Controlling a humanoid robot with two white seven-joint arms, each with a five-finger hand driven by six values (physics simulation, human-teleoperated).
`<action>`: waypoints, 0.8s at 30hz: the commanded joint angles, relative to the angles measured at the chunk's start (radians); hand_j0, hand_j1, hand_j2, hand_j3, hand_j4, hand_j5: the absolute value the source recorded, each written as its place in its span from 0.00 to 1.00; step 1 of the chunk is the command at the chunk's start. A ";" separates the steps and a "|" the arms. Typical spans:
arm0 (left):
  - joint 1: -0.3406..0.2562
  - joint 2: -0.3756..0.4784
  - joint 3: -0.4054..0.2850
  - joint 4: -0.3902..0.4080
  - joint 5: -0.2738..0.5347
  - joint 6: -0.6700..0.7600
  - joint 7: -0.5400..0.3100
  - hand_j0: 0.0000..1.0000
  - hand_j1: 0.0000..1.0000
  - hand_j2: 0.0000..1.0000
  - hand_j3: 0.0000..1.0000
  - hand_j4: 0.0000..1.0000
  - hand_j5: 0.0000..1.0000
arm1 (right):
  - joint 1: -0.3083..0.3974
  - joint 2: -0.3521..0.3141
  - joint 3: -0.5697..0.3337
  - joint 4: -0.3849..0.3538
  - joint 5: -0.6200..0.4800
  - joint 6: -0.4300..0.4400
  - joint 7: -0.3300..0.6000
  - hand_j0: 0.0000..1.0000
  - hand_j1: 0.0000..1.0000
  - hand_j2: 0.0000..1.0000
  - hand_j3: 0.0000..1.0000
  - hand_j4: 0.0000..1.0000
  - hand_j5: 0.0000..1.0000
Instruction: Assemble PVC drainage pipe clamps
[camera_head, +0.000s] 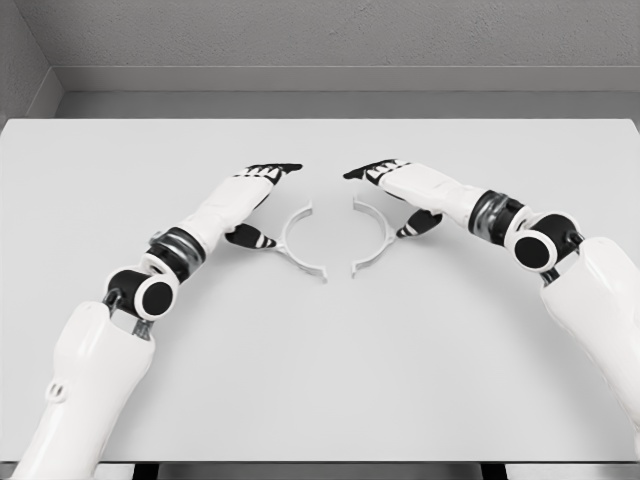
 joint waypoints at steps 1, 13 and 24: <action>0.000 -0.008 0.000 -0.001 -0.005 0.000 0.001 1.00 1.00 1.00 1.00 1.00 1.00 | 0.000 0.000 0.000 -0.005 -0.005 0.001 0.000 1.00 1.00 1.00 1.00 1.00 1.00; -0.014 -0.032 -0.021 0.000 -0.006 0.003 -0.001 1.00 1.00 1.00 1.00 1.00 1.00 | 0.000 0.000 0.000 -0.006 -0.005 0.001 0.000 1.00 1.00 1.00 1.00 1.00 1.00; -0.017 -0.028 -0.015 -0.003 -0.001 0.003 -0.001 1.00 1.00 1.00 1.00 1.00 1.00 | 0.002 0.000 -0.008 -0.014 -0.005 0.001 -0.002 1.00 1.00 1.00 1.00 1.00 1.00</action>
